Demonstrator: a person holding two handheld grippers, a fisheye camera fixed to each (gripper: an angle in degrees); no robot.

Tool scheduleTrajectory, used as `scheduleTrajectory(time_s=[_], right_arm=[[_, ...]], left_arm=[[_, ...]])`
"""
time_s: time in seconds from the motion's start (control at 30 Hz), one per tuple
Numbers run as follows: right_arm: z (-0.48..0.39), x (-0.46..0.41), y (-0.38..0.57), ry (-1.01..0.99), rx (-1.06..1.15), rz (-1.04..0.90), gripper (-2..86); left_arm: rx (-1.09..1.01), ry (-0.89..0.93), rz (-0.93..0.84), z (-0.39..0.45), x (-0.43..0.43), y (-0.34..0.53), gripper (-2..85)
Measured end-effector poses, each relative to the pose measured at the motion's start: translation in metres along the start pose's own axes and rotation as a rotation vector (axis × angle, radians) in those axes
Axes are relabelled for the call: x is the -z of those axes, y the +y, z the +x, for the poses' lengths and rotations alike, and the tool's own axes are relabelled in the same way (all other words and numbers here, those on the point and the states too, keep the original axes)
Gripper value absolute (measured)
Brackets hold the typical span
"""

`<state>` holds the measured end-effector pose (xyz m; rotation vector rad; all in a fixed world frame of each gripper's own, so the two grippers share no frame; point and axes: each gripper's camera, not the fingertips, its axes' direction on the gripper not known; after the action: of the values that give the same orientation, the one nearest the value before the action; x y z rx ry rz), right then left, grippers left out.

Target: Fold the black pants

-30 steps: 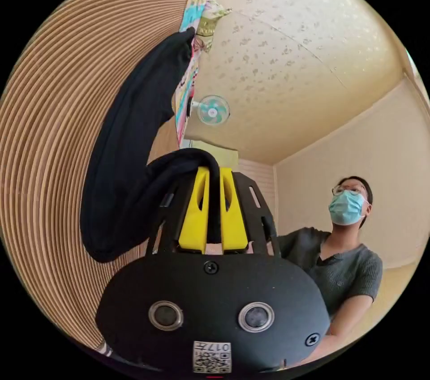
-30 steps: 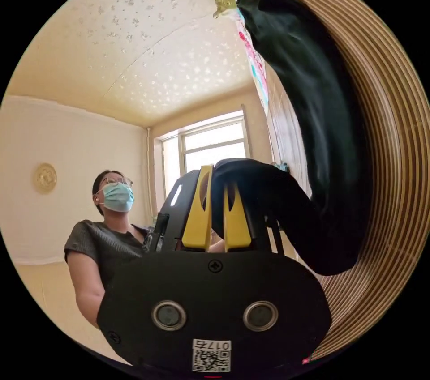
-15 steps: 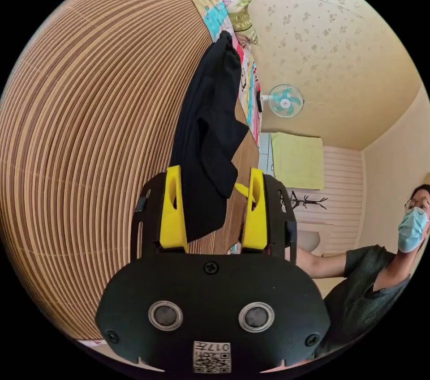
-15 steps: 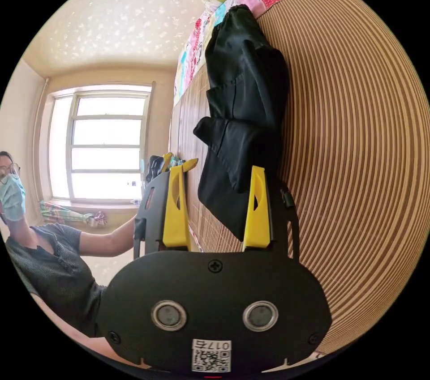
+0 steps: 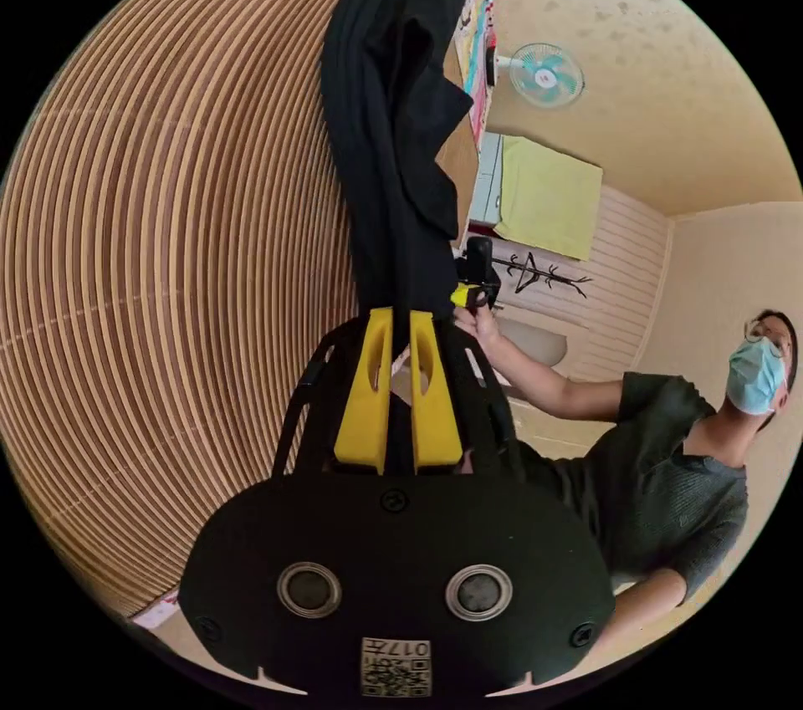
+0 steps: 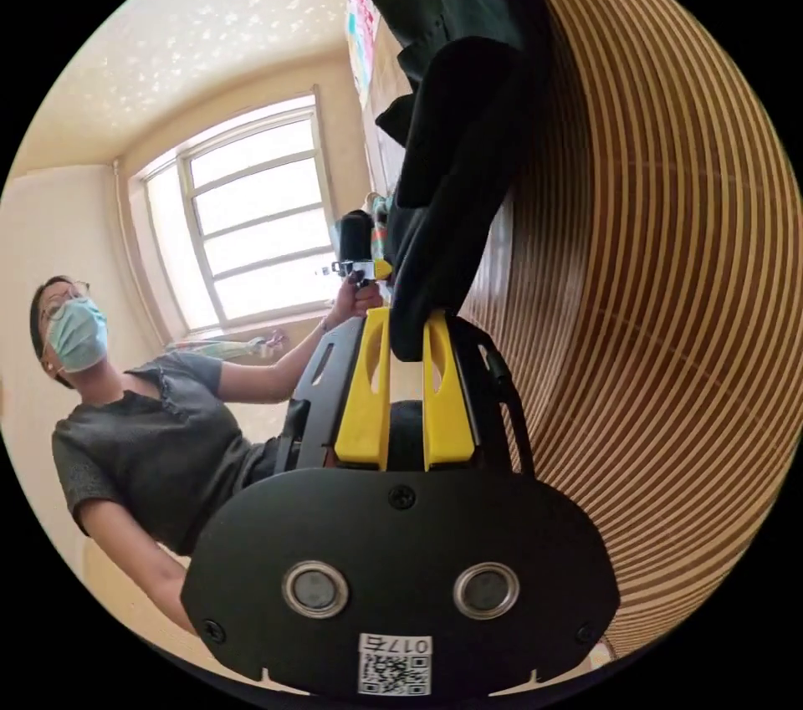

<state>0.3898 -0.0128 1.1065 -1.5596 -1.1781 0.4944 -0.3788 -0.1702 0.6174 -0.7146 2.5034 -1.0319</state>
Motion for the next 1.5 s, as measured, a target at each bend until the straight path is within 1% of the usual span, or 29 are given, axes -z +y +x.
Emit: scheduleTrajectory(time_s=[0.03, 0.07, 0.1, 0.13, 0.17, 0.2, 0.23, 0.27, 0.33, 0.37, 0.4, 0.43, 0.47, 0.5, 0.57, 0.63, 0.67, 0.7, 0.77, 0.83, 0.87, 0.93, 1.0, 1.07, 1.17, 1.23, 1.33, 1.43, 1.5], right_arm=[[0.002, -0.007, 0.020, -0.034, -0.007, -0.059, 6.4], [0.007, -0.019, 0.042, 0.050, -0.063, -0.136, 6.4], [0.011, -0.025, 0.052, 0.126, -0.106, -0.171, 6.4], [0.016, -0.037, 0.072, 0.312, -0.189, -0.222, 6.3], [0.016, -0.044, 0.088, 0.512, -0.258, -0.236, 6.1], [0.014, -0.046, 0.095, 0.604, -0.287, -0.225, 5.7], [0.005, -0.046, 0.106, 0.739, -0.314, -0.155, 4.8], [-0.009, -0.045, 0.113, 0.773, -0.292, -0.063, 3.9], [-0.023, -0.047, 0.114, 0.705, -0.236, 0.014, 2.7], [-0.025, -0.052, 0.107, 0.620, -0.213, -0.005, 2.1], [-0.023, -0.056, 0.100, 0.566, -0.201, -0.039, 1.9], [-0.018, -0.068, 0.086, 0.462, -0.174, -0.140, 1.5], [-0.010, -0.081, 0.070, 0.428, -0.164, -0.246, 1.1], [-0.007, -0.086, 0.063, 0.447, -0.165, -0.289, 1.0], [0.002, -0.095, 0.031, 0.643, -0.169, -0.387, 0.7], [-0.004, -0.090, 0.005, 0.794, -0.103, -0.401, 0.5], [-0.017, -0.080, -0.011, 0.857, -0.042, -0.348, 0.5], [-0.025, -0.072, -0.019, 0.856, -0.011, -0.304, 0.6], [-0.056, -0.025, -0.037, 0.793, 0.052, -0.011, 0.8], [-0.070, 0.010, -0.035, 0.763, 0.039, 0.188, 1.1], [-0.075, 0.024, -0.029, 0.773, 0.016, 0.254, 1.4], [-0.075, 0.027, -0.020, 0.795, 0.011, 0.207, 2.2], [-0.067, 0.017, -0.003, 0.817, 0.016, 0.089, 4.3], [-0.049, -0.001, 0.032, 0.766, 0.016, -0.044, 11.2], [-0.020, -0.028, 0.083, 0.748, -0.038, -0.215, 15.7], [-0.001, -0.044, 0.110, 0.733, -0.105, -0.295, 16.8], [0.023, -0.053, 0.145, 0.600, -0.187, -0.302, 16.3], [0.032, -0.038, 0.162, 0.576, -0.233, -0.239, 11.3], [0.034, -0.025, 0.166, 0.354, -0.176, -0.283, 5.8]], left_arm=[[-0.005, 0.021, -0.035, 0.000, -0.006, 0.006, 4.0], [0.008, 0.032, -0.111, -0.005, -0.022, 0.020, 4.0], [0.063, -0.015, -0.172, -0.014, -0.040, 0.035, 4.0], [0.101, -0.048, -0.194, -0.021, -0.048, 0.043, 3.9], [0.197, -0.134, -0.216, -0.036, -0.062, 0.059, 3.8], [0.292, -0.194, -0.220, -0.052, -0.072, 0.073, 3.8], [0.320, -0.190, -0.207, -0.058, -0.075, 0.080, 3.8], [0.355, -0.141, -0.150, -0.068, -0.077, 0.091, 4.7], [0.408, -0.069, -0.041, -0.080, -0.075, 0.105, 6.4], [0.434, -0.037, 0.030, -0.085, -0.073, 0.112, 7.5], [0.453, -0.011, 0.087, -0.089, -0.072, 0.117, 8.4], [0.464, -0.001, 0.109, -0.091, -0.072, 0.119, 8.5], [0.490, 0.008, 0.140, -0.095, -0.073, 0.121, 8.7], [0.512, 0.014, 0.155, -0.098, -0.075, 0.122, 8.6], [0.519, 0.029, 0.158, -0.101, -0.079, 0.122, 8.4], [0.514, 0.031, 0.145, -0.102, -0.080, 0.120, 8.3], [0.500, 0.024, 0.138, -0.101, -0.080, 0.120, 8.2], [0.485, 0.017, 0.140, -0.099, -0.078, 0.120, 8.2], [0.464, 0.013, 0.154, -0.096, -0.075, 0.123, 8.2], [0.433, 0.004, 0.161, -0.093, -0.073, 0.125, 8.5], [0.411, -0.019, 0.159, -0.091, -0.073, 0.126, 9.3], [0.383, -0.058, 0.148, -0.088, -0.076, 0.128, 10.7], [0.352, -0.082, 0.081, -0.091, -0.086, 0.128, 12.6], [0.331, -0.116, 0.011, -0.093, -0.097, 0.125, 13.9], [0.293, -0.218, -0.128, -0.094, -0.118, 0.118, 12.5], [0.283, -0.231, -0.193, -0.098, -0.129, 0.112, 11.5], [0.308, -0.219, -0.253, -0.111, -0.129, 0.108, 9.6], [0.283, -0.065, -0.324, -0.118, -0.131, 0.108, 6.6], [0.210, 0.025, -0.402, -0.105, -0.132, 0.106, 5.9]])
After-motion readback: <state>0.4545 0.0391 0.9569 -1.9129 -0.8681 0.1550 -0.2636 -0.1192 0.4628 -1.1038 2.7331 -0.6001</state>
